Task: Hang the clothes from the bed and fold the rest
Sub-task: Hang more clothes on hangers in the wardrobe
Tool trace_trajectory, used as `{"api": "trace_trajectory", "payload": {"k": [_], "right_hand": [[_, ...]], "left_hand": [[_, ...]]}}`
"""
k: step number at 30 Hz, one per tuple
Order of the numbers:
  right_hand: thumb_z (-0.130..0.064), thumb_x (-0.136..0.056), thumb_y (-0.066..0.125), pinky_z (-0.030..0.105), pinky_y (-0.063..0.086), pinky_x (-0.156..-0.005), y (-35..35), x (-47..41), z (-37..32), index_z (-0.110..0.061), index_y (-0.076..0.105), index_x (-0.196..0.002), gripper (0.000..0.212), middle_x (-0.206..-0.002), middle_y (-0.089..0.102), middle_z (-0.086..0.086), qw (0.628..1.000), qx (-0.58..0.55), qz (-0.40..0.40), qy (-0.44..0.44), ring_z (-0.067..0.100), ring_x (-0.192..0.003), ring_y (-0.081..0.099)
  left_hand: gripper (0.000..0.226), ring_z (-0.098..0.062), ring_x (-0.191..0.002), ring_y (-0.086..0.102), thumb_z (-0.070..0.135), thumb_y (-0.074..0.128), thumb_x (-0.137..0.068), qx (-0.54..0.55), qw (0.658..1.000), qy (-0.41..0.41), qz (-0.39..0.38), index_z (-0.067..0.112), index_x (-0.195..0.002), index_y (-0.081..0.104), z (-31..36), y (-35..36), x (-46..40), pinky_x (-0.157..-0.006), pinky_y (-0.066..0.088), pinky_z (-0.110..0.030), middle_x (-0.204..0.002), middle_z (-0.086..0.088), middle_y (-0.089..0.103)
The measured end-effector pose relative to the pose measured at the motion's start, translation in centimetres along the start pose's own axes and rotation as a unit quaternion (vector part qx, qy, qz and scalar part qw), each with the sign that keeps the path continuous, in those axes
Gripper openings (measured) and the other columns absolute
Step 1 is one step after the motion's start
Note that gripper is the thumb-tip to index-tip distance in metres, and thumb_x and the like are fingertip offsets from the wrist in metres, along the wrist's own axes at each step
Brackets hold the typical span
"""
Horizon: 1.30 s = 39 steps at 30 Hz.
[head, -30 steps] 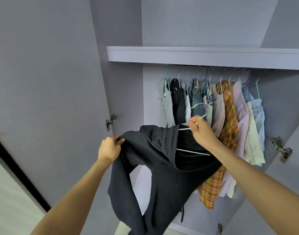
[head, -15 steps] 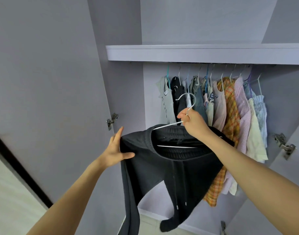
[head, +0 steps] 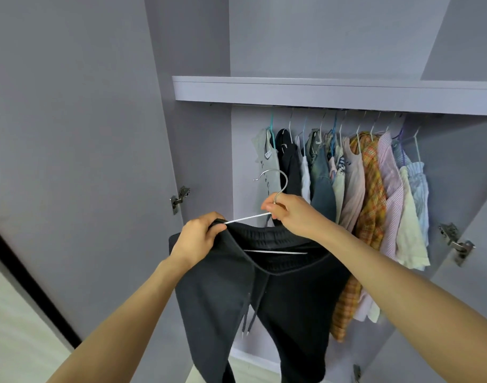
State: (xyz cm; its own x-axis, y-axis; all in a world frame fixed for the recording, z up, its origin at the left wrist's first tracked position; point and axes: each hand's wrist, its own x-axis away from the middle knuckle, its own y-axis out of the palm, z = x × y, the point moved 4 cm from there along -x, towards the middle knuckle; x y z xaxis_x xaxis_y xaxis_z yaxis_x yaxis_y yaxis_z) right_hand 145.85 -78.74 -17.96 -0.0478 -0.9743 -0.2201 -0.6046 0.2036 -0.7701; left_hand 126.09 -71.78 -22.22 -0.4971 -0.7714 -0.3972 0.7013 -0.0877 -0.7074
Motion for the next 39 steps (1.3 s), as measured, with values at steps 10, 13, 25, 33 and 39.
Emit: {"api": "trace_trajectory", "payload": {"k": [10,13,25,33,39], "right_hand": [[-0.023,-0.098,0.040,0.041,0.043,-0.096,-1.8,4.2,7.4,-0.012,0.037,-0.135,0.038,-0.128,0.052,0.007,0.972,0.181,-0.074,0.132,0.024,-0.114,0.053],[-0.031,-0.100,0.035,0.039,0.045,-0.072,-2.1,3.8,6.5,-0.010,0.041,-0.119,0.028,-0.087,0.058,0.004,0.957,0.256,-0.073,0.114,0.024,-0.081,0.056],[-0.023,-0.100,0.032,0.030,0.032,-0.058,0.6,-2.9,1.4,-0.011,0.040,-0.090,0.018,-0.070,0.052,-0.001,0.945,0.249,0.131,0.165,0.028,-0.085,0.061],[-0.022,-0.101,0.029,0.031,0.036,-0.063,0.9,-10.0,1.7,-0.001,0.047,-0.113,0.029,-0.102,0.065,0.014,0.938,0.199,0.210,0.194,0.032,-0.094,0.062],[-0.019,-0.101,0.030,0.030,0.037,-0.060,0.5,-16.5,5.0,-0.001,0.045,-0.118,0.029,-0.098,0.067,0.012,0.910,0.222,0.290,0.197,0.029,-0.090,0.064]], "left_hand": [[0.015,-0.023,-0.086,0.057,0.016,0.053,-0.094,0.046,0.989,-0.105,0.090,0.011,-0.103,0.064,-5.0,-2.3,-1.1,-0.078,0.040,-0.027,-0.086,-0.002,0.064],[0.017,-0.027,-0.092,0.059,0.020,0.050,-0.095,0.019,0.990,-0.125,0.060,0.012,-0.105,0.063,-5.8,-1.9,-2.1,-0.077,0.039,-0.026,-0.092,-0.005,0.066],[0.050,-0.029,-0.125,0.037,0.031,0.050,-0.093,-0.094,0.991,-0.089,0.031,0.022,-0.139,0.034,-4.0,-5.1,-9.3,-0.102,0.032,-0.047,-0.139,-0.007,0.036],[0.063,-0.028,-0.139,0.014,0.021,0.046,-0.094,-0.204,0.973,0.034,0.102,0.023,-0.148,0.015,-1.4,-7.8,-16.2,-0.105,0.029,-0.047,-0.154,-0.006,0.013],[0.079,-0.026,-0.143,-0.011,0.025,0.048,-0.092,-0.291,0.945,0.097,0.111,0.029,-0.148,-0.006,-1.2,-6.2,-22.3,-0.111,0.018,-0.049,-0.156,-0.002,-0.017]]}}
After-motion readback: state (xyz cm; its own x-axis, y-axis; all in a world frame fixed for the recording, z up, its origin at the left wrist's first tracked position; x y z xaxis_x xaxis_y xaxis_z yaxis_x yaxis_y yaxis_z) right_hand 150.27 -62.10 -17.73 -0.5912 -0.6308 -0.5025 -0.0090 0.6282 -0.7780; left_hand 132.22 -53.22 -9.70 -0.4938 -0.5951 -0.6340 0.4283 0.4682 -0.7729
